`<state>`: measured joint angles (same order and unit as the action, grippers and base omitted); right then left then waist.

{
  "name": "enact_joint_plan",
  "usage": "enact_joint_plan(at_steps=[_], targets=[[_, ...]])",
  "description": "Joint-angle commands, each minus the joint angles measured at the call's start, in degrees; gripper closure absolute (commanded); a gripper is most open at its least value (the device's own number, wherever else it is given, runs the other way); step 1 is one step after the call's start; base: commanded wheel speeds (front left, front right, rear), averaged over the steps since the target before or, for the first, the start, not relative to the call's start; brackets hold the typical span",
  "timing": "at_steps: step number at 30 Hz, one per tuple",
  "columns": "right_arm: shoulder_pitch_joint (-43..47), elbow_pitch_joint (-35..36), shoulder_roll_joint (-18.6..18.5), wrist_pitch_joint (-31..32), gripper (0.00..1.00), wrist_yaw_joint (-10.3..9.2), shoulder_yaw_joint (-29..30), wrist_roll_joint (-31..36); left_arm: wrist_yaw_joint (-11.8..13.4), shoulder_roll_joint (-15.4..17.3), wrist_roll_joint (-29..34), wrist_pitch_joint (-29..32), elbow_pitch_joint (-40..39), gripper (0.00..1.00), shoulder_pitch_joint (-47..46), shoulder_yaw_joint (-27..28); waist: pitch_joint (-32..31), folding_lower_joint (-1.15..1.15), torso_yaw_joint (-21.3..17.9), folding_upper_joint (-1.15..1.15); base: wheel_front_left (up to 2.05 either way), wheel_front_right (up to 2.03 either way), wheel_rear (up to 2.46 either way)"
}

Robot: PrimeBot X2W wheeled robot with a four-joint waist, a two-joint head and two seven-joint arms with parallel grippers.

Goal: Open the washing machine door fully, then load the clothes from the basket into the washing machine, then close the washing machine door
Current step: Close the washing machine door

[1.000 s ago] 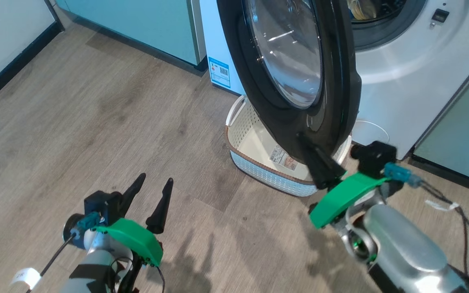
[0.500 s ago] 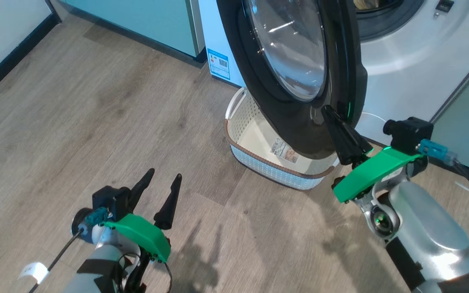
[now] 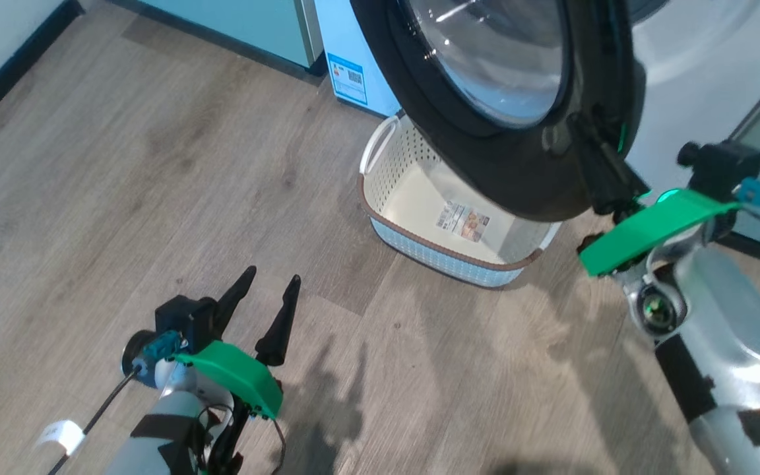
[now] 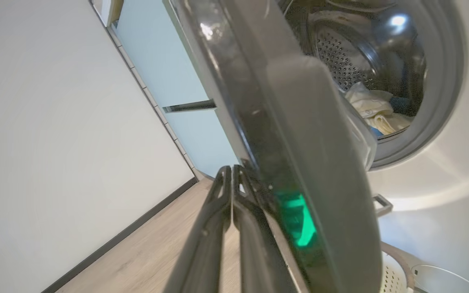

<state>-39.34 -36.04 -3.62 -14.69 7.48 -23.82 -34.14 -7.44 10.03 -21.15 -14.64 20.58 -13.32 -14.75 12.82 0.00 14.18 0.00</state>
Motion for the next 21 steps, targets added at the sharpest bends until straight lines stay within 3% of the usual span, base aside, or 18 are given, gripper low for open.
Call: enact_joint_plan(at_steps=[1,12,21], targets=[[-2.4,0.9,0.7,-0.3,1.00,0.01,0.2,-0.3,0.0,0.8,0.5,-0.4,-1.9,0.00,-3.0,2.1,0.5,0.00,-0.2,0.00,0.00,0.00,0.00],[-10.3,-4.8,0.7,-0.3,1.00,0.01,6.2,0.8,0.0,0.3,1.3,-0.4,-2.5,0.00,-5.0,2.4,5.0,0.00,-1.5,0.00,0.00,0.00,0.00],[-18.8,-11.6,0.7,-0.3,1.00,0.01,7.6,2.9,0.0,-0.4,1.3,-0.4,-2.5,0.00,-7.6,1.8,8.5,0.00,-1.5,0.00,0.00,0.00,0.00]])
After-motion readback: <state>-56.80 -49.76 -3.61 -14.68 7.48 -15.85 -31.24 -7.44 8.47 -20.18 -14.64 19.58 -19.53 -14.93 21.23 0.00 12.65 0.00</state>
